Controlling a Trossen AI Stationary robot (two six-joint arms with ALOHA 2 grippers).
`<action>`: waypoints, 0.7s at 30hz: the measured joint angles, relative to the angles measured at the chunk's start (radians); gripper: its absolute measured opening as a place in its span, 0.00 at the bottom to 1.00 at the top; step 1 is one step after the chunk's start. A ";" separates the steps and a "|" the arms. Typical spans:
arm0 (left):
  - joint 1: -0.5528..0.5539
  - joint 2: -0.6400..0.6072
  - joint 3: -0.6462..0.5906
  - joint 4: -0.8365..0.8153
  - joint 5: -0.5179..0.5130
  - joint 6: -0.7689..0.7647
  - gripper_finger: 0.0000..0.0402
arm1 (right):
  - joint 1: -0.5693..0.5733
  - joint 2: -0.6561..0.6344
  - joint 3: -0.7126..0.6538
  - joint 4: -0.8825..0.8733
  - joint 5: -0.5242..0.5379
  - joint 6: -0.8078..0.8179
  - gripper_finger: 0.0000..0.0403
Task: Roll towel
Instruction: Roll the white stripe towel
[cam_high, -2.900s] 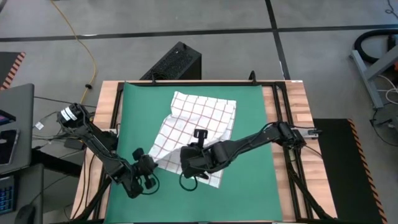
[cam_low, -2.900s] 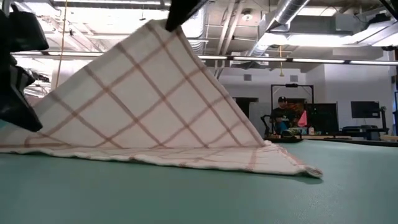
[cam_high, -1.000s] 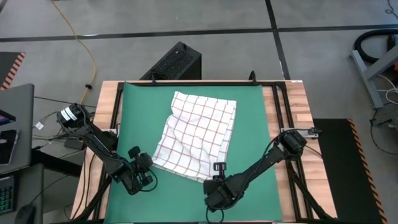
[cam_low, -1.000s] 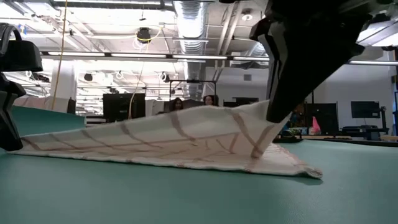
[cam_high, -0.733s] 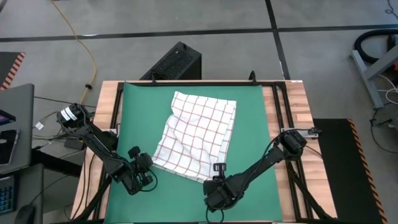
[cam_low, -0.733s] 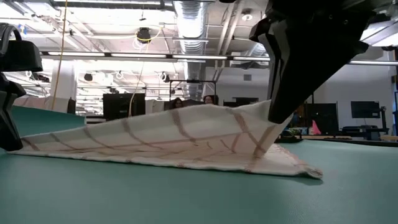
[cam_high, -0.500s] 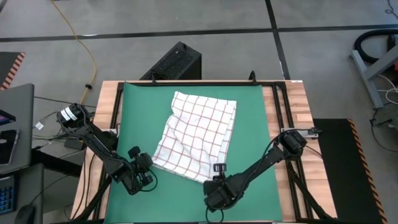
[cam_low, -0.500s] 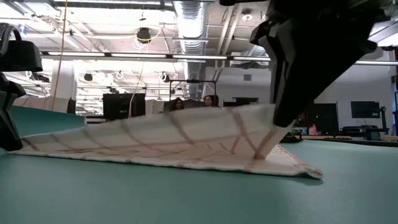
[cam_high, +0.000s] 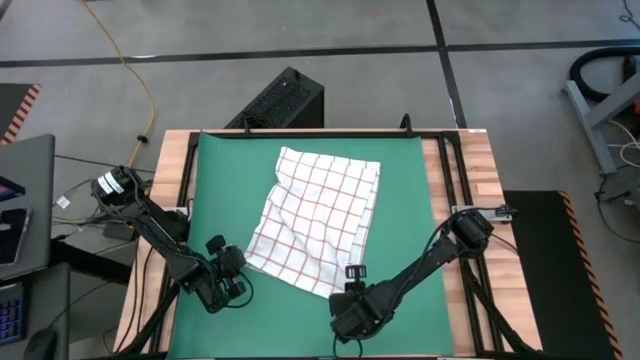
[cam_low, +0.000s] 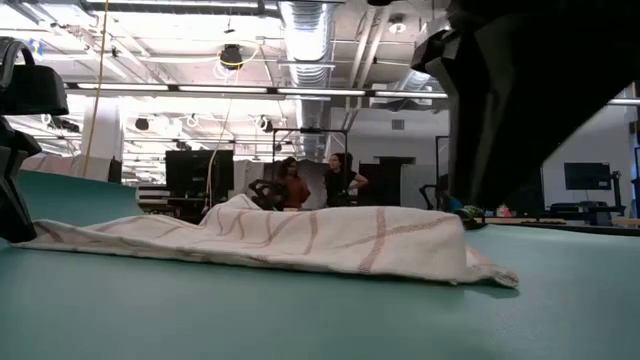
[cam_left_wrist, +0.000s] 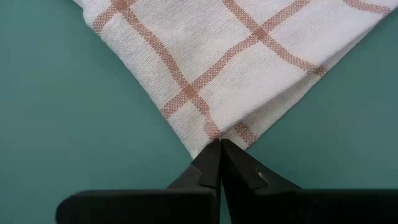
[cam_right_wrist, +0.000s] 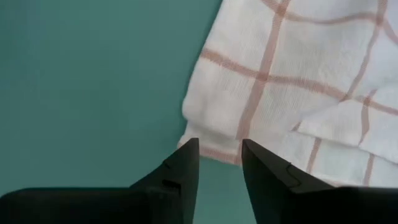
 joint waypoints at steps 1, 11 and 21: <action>0.000 0.000 0.000 0.000 0.000 0.000 0.00 | 0.004 0.000 0.000 -0.010 0.000 0.003 0.37; 0.000 0.000 0.000 0.000 -0.001 0.014 0.00 | 0.012 0.000 0.000 -0.035 0.046 -0.003 0.42; 0.000 0.000 0.000 -0.002 0.002 0.012 0.00 | 0.014 0.000 -0.062 0.036 0.087 -0.388 0.42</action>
